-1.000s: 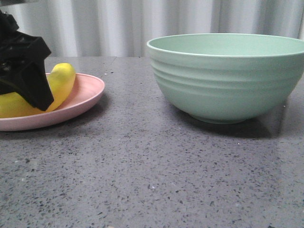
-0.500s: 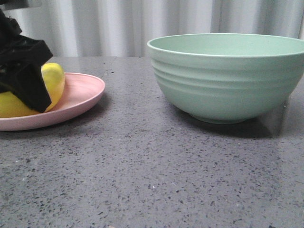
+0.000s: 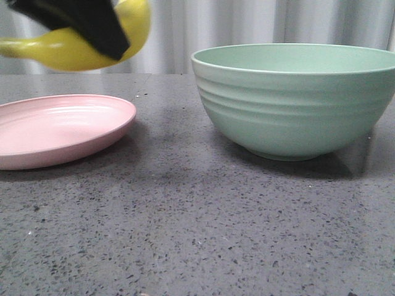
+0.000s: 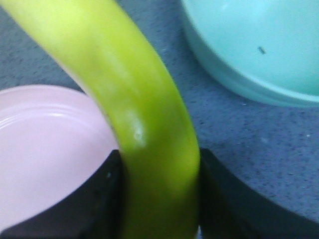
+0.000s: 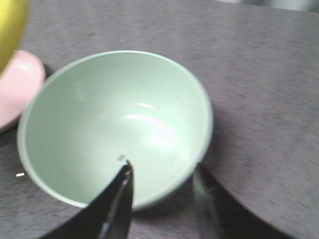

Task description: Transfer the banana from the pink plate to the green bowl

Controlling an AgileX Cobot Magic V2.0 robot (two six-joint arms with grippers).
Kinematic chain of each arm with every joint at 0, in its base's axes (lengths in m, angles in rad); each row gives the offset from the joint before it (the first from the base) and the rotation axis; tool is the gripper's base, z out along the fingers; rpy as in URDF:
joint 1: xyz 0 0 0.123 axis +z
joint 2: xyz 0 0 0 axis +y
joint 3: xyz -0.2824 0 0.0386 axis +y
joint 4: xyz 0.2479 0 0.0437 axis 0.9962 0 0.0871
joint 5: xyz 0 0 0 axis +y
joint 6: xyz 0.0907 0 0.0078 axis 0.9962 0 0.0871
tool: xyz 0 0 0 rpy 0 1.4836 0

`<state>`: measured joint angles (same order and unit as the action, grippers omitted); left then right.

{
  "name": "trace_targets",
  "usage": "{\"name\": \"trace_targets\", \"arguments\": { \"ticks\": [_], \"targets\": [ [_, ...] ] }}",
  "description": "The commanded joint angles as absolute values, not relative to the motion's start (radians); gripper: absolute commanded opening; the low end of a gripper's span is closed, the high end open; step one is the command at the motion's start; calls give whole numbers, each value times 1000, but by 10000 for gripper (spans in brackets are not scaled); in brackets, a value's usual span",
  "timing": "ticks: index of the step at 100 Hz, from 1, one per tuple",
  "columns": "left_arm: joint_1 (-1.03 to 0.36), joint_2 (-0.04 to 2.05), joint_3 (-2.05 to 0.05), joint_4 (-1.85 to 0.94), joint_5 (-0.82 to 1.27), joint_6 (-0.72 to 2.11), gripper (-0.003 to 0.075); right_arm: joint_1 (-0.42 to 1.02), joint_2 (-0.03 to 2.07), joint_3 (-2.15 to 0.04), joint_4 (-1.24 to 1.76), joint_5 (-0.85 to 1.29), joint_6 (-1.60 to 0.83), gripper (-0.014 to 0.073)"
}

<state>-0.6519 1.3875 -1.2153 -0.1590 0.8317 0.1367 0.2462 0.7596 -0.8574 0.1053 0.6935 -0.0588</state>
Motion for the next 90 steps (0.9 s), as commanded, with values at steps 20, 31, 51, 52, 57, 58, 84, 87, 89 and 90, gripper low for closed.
{"name": "trace_targets", "arguments": {
  "ticks": [20, 31, 51, 52, 57, 58, 84, 87, 89, 90],
  "targets": [
    [-789, 1350, -1275, -177, 808, 137, -20, 370, 1020, -1101, 302, 640, -71, 374],
    [-816, 1350, -1275, -177, 800, 137, -20, 388, 1100, -1162, 398, 638, -71, 376],
    [-843, 1350, -1275, -228, 800, 139, -20, 437, 1222, -1223, 436, 626, -71, 402],
    [-843, 1350, -1275, -228, 800, 139, -20, 440, 1225, -1226, 438, 624, -71, 405],
    [-853, 1350, -1275, -228, 800, 139, -20, 448, 1244, -1230, 458, 612, -71, 423],
    [-854, 1350, -1275, -231, 798, 139, -20, 450, 1251, -1230, 466, 609, -71, 428],
    [-908, 1350, -1275, -250, 753, 139, -20, 457, 1296, -1230, 511, 587, -71, 447],
    [-910, 1350, -1275, -252, 753, 139, -20, 457, 1296, -1230, 511, 587, -71, 447],
    [-911, 1350, -1275, -252, 753, 139, -20, 457, 1296, -1230, 511, 587, -71, 447],
    [-911, 1350, -1275, -252, 753, 139, -20, 457, 1296, -1230, 511, 587, -71, 447]
  ]
}}
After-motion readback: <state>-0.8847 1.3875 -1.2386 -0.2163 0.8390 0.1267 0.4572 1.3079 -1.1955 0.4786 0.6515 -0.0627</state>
